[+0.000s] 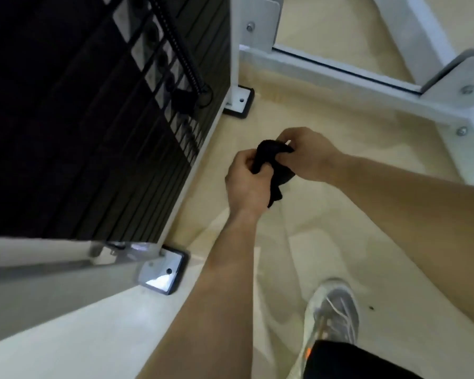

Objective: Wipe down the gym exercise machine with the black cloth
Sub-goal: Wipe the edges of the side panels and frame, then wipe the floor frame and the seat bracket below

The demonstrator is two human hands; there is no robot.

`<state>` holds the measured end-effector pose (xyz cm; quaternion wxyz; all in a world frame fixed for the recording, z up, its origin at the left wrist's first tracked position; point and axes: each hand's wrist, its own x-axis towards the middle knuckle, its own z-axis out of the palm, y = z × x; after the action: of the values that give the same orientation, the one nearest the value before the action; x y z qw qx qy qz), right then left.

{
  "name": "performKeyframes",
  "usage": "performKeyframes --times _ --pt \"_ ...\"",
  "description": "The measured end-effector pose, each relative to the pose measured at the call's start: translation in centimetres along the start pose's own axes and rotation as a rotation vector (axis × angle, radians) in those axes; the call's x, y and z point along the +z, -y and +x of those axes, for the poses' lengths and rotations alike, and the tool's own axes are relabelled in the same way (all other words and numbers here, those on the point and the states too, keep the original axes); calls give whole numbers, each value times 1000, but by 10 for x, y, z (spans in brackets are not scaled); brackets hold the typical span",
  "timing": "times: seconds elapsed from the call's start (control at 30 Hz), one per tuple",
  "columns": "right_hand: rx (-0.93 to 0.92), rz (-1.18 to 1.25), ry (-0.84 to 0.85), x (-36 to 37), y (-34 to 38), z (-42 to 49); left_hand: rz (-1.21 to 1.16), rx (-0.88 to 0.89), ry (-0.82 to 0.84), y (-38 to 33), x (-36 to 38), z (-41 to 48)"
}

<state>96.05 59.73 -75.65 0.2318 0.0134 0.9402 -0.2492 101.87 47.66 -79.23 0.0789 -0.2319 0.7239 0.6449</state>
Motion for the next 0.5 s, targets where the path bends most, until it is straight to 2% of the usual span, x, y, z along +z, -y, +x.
performKeyframes --times 0.23,0.37,0.5 --pt "30 109 18 38 2 -121 157 -29 69 25 -59 -101" --pt "75 156 70 50 -2 -139 258 15 133 23 -72 -95" --pt "78 255 -38 31 -19 -129 310 160 228 2 -39 -74"
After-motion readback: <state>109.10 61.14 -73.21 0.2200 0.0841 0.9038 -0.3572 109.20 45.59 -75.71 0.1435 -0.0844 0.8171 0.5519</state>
